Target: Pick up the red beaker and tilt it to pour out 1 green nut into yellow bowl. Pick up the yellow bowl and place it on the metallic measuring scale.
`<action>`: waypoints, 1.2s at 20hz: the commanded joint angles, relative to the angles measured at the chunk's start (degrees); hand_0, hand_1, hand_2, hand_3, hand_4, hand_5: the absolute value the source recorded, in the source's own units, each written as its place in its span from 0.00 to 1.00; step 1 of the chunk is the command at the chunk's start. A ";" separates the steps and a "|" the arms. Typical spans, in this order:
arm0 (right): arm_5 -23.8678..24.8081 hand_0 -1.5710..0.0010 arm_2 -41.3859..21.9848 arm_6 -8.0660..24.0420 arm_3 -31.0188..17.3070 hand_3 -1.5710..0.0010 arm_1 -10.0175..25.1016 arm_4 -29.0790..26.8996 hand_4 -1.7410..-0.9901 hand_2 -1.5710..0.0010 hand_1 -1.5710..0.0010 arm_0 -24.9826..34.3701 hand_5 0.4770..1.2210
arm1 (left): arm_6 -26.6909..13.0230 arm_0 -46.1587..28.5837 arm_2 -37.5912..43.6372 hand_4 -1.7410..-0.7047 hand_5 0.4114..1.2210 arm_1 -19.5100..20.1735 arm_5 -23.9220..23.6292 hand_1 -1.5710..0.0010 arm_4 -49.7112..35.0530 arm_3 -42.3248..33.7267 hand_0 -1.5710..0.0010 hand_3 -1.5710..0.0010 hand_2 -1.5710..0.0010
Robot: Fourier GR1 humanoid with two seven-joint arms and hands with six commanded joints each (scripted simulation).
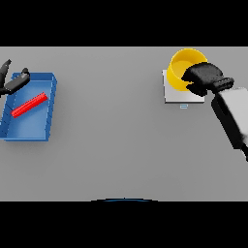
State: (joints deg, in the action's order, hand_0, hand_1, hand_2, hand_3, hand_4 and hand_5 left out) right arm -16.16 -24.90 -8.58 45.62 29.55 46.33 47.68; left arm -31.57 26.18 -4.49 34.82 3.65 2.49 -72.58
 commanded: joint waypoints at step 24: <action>-4.54 0.92 0.50 1.76 -5.20 0.95 -1.26 -1.77 0.44 0.94 0.92 0.85 0.44 | -1.23 -0.26 -0.23 0.87 0.42 -0.74 -0.03 1.00 -0.42 -0.38 1.00 1.00 1.00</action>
State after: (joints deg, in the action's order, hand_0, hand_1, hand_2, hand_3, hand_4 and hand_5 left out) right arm -20.69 -24.40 -6.75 40.42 28.27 44.57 48.53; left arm -32.78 25.95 -4.72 34.07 3.62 2.08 -72.97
